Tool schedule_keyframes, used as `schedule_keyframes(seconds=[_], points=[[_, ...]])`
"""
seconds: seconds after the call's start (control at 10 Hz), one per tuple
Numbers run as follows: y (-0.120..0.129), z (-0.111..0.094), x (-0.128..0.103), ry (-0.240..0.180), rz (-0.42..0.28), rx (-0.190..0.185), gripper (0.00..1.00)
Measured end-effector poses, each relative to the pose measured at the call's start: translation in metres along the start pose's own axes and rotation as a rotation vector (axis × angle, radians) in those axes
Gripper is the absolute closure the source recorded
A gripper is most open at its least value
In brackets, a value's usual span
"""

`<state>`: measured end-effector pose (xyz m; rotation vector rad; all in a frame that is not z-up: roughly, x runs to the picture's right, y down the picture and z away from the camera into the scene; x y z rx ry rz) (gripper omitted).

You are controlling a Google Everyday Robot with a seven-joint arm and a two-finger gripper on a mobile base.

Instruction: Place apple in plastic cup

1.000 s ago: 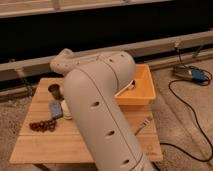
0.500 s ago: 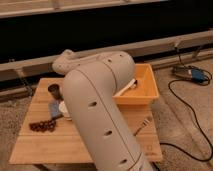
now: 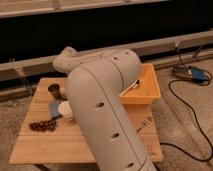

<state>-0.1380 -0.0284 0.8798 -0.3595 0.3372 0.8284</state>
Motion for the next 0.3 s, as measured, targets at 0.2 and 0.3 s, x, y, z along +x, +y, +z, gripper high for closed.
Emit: schedule_keyframes(seconds=[0.2,0.3], points=[[-0.004,-0.021,0.001,-0.030,0.005,-0.032,0.20],[-0.008,-0.023,0.004,-0.028,0.008,-0.040,0.20]])
